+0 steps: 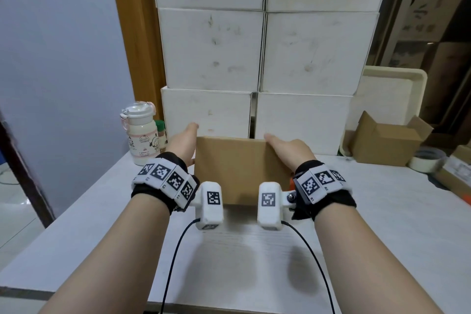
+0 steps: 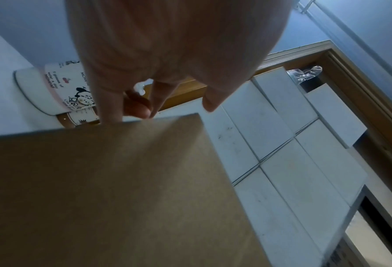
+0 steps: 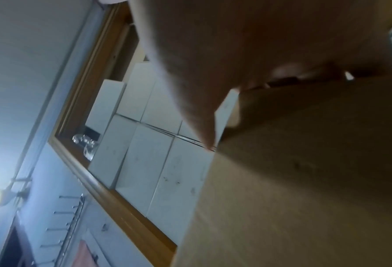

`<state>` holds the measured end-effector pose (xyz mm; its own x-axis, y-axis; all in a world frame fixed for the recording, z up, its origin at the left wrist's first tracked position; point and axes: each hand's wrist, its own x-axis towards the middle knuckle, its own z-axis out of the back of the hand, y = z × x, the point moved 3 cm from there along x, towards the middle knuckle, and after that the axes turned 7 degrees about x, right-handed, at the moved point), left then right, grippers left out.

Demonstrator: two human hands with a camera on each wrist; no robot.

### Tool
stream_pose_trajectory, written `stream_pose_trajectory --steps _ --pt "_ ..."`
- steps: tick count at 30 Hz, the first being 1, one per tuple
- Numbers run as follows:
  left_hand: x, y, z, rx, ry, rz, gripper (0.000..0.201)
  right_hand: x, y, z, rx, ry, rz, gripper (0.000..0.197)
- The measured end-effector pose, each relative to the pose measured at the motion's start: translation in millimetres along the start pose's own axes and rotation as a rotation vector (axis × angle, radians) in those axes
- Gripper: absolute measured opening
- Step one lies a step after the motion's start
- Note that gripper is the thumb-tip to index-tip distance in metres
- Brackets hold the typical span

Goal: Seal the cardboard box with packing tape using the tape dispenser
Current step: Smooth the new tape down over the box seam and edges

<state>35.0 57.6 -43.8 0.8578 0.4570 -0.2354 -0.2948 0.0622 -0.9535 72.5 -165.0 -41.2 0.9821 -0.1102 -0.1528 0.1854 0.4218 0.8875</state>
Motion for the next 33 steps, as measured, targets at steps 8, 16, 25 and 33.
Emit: stream_pose_trajectory --steps 8,16,25,33 --pt "-6 -3 -8 0.293 0.069 0.033 0.01 -3 9 0 -0.18 0.041 0.005 0.075" --pt "-4 -8 -34 0.83 -0.021 -0.036 0.076 3 12 -25 -0.226 -0.091 -0.005 0.1" --pt "2 -2 -40 0.853 -0.012 -0.035 0.082 8 11 -29 -0.31 -0.086 -0.007 0.079" --pt "4 -1 -26 0.881 -0.036 -0.026 0.076 9 6 -13 -0.361 -0.057 0.084 0.045"
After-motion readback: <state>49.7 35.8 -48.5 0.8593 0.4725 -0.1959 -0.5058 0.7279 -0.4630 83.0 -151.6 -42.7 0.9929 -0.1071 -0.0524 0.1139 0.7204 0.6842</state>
